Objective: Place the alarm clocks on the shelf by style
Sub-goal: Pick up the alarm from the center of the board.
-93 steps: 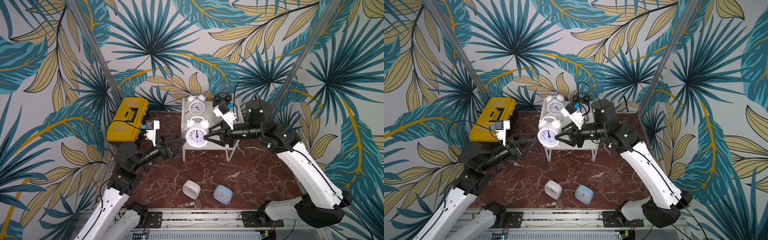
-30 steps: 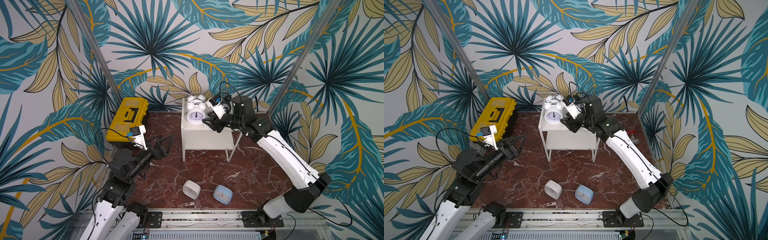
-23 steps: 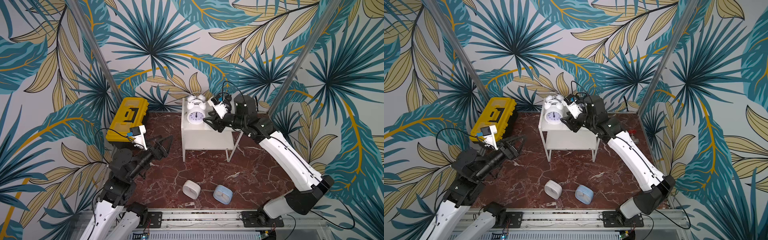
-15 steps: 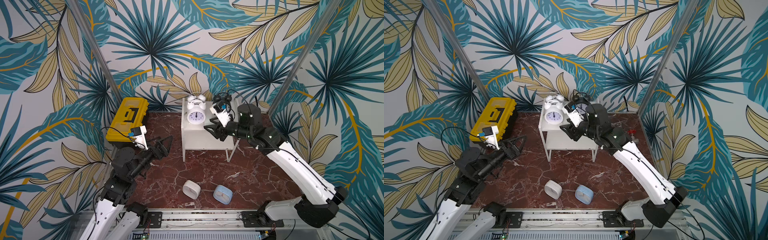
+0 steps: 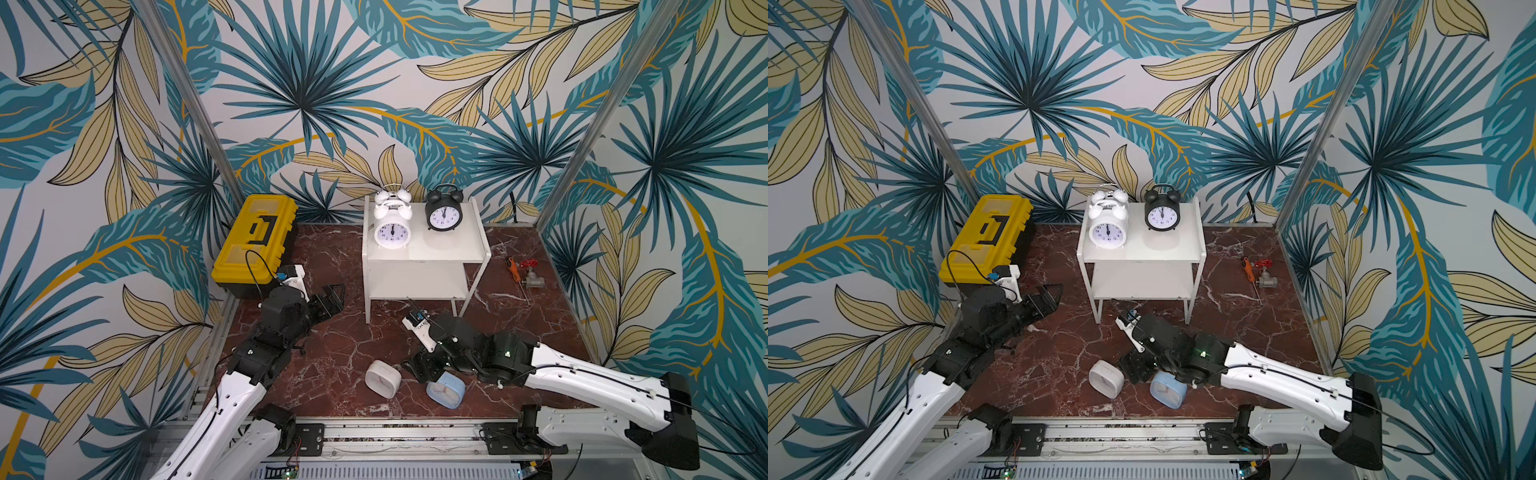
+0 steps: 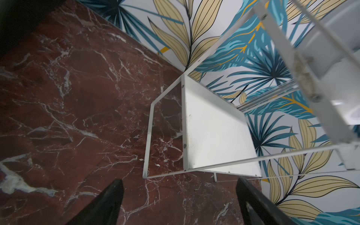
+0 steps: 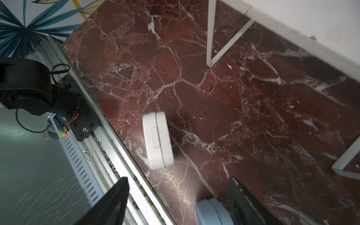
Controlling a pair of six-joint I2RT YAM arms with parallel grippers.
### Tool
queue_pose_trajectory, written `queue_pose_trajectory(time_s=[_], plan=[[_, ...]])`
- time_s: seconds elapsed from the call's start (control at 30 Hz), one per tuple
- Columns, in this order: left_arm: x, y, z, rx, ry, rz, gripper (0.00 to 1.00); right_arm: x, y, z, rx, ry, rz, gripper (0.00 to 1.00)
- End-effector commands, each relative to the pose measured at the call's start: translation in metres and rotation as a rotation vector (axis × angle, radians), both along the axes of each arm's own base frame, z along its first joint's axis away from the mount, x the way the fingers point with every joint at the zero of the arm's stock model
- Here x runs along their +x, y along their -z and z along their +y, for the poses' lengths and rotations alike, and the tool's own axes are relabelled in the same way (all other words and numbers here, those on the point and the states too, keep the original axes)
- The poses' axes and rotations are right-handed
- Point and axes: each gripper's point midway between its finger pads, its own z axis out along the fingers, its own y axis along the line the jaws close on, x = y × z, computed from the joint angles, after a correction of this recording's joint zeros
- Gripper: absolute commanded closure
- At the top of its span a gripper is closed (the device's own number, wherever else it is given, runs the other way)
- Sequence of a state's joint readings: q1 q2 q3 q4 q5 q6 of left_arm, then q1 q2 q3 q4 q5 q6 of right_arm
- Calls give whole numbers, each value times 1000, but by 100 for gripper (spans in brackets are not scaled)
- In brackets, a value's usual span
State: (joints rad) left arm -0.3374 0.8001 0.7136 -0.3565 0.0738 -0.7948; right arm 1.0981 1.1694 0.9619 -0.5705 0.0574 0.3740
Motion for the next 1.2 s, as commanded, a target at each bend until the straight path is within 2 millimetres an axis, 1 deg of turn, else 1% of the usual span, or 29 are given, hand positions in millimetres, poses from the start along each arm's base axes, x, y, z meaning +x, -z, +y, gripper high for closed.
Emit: queue_pose_trajectory(time_s=[0.0, 0.1, 0.2, 0.3, 0.33, 0.43, 0.5, 0.57, 0.67, 0.77, 0.87, 0.9, 1.0, 1.07, 1.13, 1.17], plan=[[-3, 34, -2, -17, 1, 113, 9, -7, 20, 13, 50, 63, 120, 17], [-12, 54, -4, 2, 21, 195, 9, -11, 31, 28, 75, 41, 148, 15], [-19, 65, -3, 6, 33, 222, 9, -10, 48, 37, 30, 36, 187, 14], [-26, 72, 0, 4, 23, 241, 9, -12, 58, 48, -20, 7, 228, 13], [-29, 73, 1, 7, 18, 248, 9, -10, 60, 49, -33, 11, 230, 13], [-34, 76, 5, 19, 11, 256, 9, -1, 70, 45, -113, 51, 217, 13], [-36, 76, 4, 13, 18, 253, 10, 0, 74, 46, -137, 57, 221, 15], [-37, 74, 0, -8, 33, 242, 10, -3, 77, 50, -141, 40, 241, 19], [-36, 72, -4, -33, 54, 220, 11, -4, 82, 50, -161, 40, 254, 26], [-33, 74, -4, -39, 48, 198, 11, -4, 88, 50, -201, 34, 265, 33], [-32, 73, -5, -40, 51, 181, 12, -4, 96, 48, -249, 35, 280, 35], [-32, 73, -5, -42, 54, 178, 12, -3, 98, 48, -262, 36, 285, 37], [-34, 70, -6, -48, 63, 176, 13, -4, 100, 49, -272, 33, 285, 49], [-37, 69, -6, -53, 65, 175, 13, -3, 97, 48, -270, 37, 279, 59], [-40, 68, -4, -57, 62, 170, 13, -4, 92, 49, -253, 31, 276, 66], [-42, 68, -3, -57, 58, 168, 13, -4, 89, 49, -245, 32, 273, 72]])
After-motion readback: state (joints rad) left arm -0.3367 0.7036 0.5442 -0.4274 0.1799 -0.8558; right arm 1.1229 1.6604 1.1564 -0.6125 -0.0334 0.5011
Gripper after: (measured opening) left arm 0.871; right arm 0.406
